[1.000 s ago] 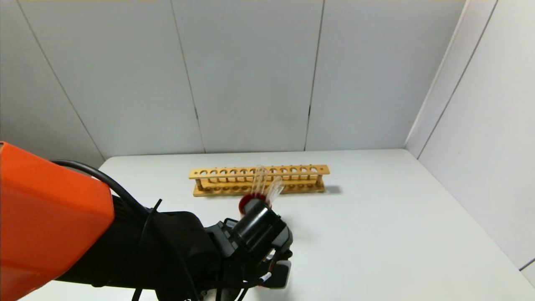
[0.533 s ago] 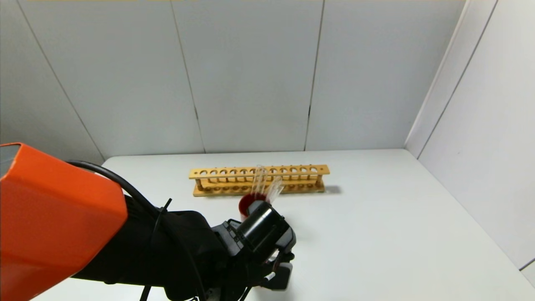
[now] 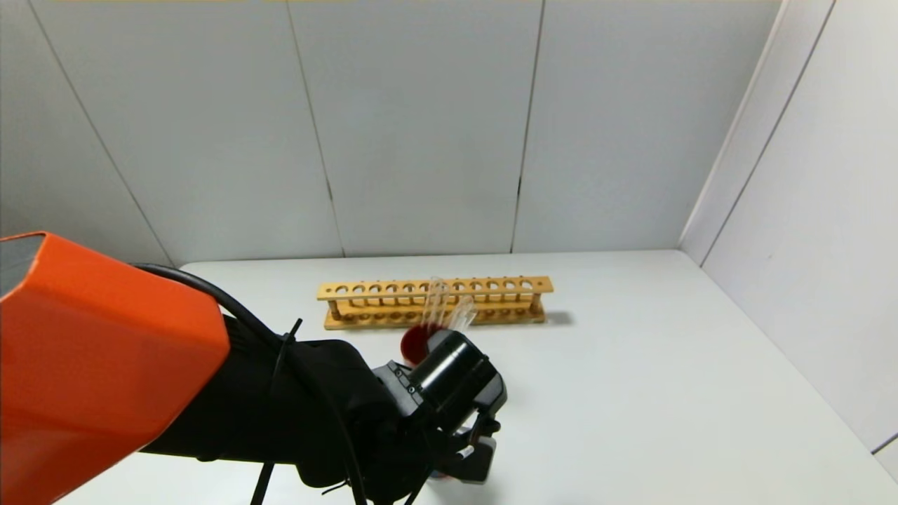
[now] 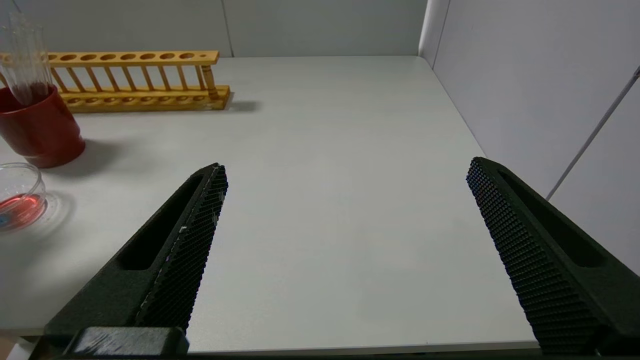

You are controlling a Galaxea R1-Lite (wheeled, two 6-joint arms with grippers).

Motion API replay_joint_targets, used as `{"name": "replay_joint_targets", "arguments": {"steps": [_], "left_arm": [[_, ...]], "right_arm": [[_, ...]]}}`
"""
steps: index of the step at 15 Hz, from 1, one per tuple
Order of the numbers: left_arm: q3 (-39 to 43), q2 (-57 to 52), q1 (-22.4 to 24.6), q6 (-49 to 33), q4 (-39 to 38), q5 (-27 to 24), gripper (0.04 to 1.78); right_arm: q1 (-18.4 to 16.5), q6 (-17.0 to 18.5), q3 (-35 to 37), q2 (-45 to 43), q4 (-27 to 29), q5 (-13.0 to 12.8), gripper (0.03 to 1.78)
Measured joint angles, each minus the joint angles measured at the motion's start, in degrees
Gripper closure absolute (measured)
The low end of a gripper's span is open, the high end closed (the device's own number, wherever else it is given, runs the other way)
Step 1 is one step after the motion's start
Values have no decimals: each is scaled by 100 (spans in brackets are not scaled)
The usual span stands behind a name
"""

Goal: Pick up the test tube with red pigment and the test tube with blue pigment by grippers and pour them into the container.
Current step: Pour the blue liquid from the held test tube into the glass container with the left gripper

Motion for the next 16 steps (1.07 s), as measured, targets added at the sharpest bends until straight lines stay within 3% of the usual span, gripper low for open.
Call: {"name": "replay_joint_targets", "arguments": {"steps": [16], "left_arm": [[-176, 290, 121, 340, 17, -2, 149]], "right_arm": [[0, -1, 0, 0, 2, 0, 6]]}}
